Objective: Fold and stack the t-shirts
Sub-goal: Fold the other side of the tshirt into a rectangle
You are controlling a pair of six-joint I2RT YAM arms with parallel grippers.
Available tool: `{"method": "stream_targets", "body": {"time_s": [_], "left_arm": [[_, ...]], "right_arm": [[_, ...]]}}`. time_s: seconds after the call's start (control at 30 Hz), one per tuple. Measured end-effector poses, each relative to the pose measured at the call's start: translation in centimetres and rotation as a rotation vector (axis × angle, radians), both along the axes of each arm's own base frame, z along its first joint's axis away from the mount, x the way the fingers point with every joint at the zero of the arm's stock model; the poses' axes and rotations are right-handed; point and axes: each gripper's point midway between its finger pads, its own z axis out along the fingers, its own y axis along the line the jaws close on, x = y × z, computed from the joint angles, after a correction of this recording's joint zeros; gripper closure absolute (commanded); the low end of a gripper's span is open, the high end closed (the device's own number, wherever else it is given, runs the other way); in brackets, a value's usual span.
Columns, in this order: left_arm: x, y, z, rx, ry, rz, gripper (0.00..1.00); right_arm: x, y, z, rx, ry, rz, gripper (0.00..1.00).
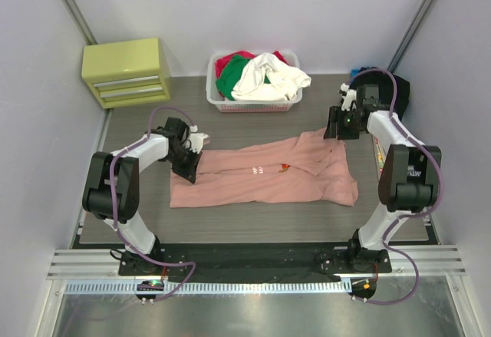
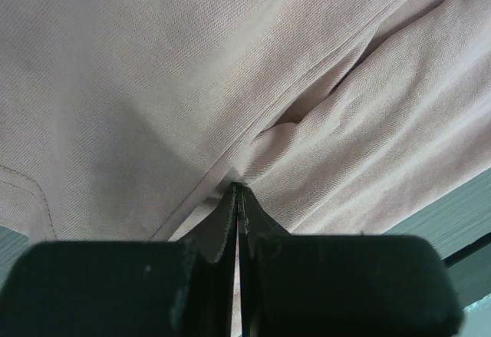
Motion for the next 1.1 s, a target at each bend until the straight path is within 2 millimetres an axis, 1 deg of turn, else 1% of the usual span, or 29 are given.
{"method": "stream_targets", "body": {"time_s": [0.03,0.1,0.17,0.27,0.33,0.4,0.43,0.5,0.53,0.57,0.73,0.87,0.97,1.03,1.1], "left_arm": [[0.0,0.0,0.0,0.001,-0.001,0.000,1.00],[0.0,0.0,0.0,0.003,-0.001,0.001,1.00],[0.0,0.1,0.0,0.003,-0.001,0.001,1.00],[0.0,0.0,0.0,0.003,-0.001,0.000,1.00],[0.0,0.0,0.0,0.003,-0.001,0.000,1.00],[0.0,0.0,0.0,0.003,-0.001,0.000,1.00],[0.0,0.0,0.0,0.003,-0.001,0.000,1.00],[0.0,0.0,0.0,0.003,-0.001,0.000,1.00],[0.0,0.0,0.0,0.003,-0.001,0.000,1.00],[0.0,0.0,0.0,0.003,-0.001,0.000,1.00],[0.0,0.0,0.0,0.003,-0.002,0.000,1.00],[0.0,0.1,0.0,0.004,-0.002,0.000,1.00],[0.0,0.1,0.0,0.004,-0.002,0.000,1.00],[0.0,0.1,0.0,0.004,-0.002,0.000,1.00],[0.0,0.1,0.0,0.004,-0.002,-0.001,1.00]], "right_arm": [[0.5,-0.2,-0.3,0.003,0.009,-0.006,0.41],[2.1,-0.5,-0.5,0.009,0.003,-0.021,0.41],[3.0,-0.5,-0.7,0.014,0.001,-0.025,0.41],[3.5,-0.4,-1.1,0.024,0.005,-0.028,0.41],[3.4,-0.2,-1.8,0.035,0.023,-0.026,0.41],[3.3,0.0,-2.6,0.046,0.043,-0.023,0.43],[3.3,0.1,-3.0,0.053,0.056,-0.023,0.57],[3.1,0.2,-3.8,0.063,0.076,-0.027,0.70],[3.1,0.3,-4.0,0.068,0.084,-0.031,0.90],[3.0,0.3,-4.2,0.072,0.090,-0.034,0.99],[2.7,0.4,-4.6,0.079,0.094,-0.043,0.99],[1.6,-0.1,-4.5,0.065,0.091,-0.059,0.99],[0.2,-0.9,-3.1,0.051,0.074,-0.085,0.99],[-0.7,-1.8,-1.3,0.040,0.047,-0.112,0.99],[-1.3,-2.2,0.4,0.036,0.021,-0.125,0.99]]}}
